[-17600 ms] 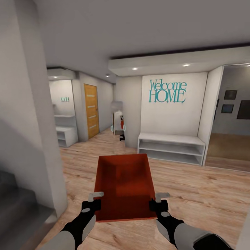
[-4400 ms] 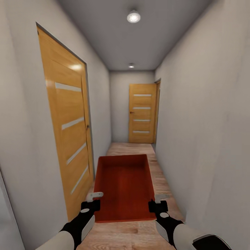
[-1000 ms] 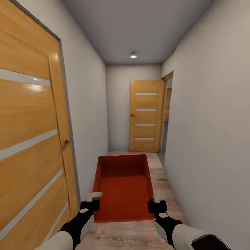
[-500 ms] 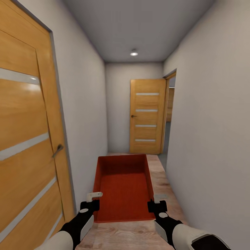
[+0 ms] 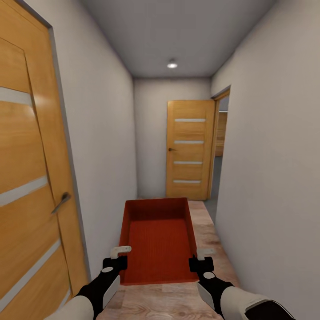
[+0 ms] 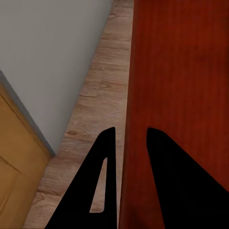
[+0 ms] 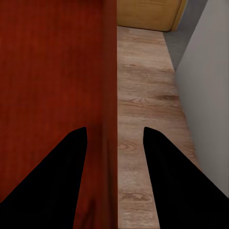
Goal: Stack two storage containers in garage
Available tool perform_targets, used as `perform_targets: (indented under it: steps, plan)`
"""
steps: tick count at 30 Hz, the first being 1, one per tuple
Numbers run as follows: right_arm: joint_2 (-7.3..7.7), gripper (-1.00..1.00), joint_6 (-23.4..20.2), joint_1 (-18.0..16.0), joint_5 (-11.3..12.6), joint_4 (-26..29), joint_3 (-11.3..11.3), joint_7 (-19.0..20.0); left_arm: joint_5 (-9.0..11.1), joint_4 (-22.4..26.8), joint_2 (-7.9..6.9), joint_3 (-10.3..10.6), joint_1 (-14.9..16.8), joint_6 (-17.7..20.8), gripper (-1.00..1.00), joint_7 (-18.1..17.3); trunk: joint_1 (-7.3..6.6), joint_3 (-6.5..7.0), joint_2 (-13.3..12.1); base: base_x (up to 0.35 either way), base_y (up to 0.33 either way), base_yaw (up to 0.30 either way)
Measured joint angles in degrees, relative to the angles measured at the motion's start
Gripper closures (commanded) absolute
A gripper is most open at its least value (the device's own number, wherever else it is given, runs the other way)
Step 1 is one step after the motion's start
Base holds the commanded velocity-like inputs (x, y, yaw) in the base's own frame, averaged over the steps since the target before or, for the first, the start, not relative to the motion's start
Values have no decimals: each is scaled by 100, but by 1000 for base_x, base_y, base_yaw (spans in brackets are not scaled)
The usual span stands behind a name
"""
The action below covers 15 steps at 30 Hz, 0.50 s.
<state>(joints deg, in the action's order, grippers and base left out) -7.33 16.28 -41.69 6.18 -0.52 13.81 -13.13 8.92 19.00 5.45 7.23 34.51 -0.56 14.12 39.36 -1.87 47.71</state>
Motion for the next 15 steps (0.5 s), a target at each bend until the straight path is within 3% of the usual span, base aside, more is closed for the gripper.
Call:
perform_targets:
  steps: [15]
  plan:
    - [0,100,0,0,-2,0,-1,0,0,0,0,0,0,0,100,0,0,0,0,322,0,0]
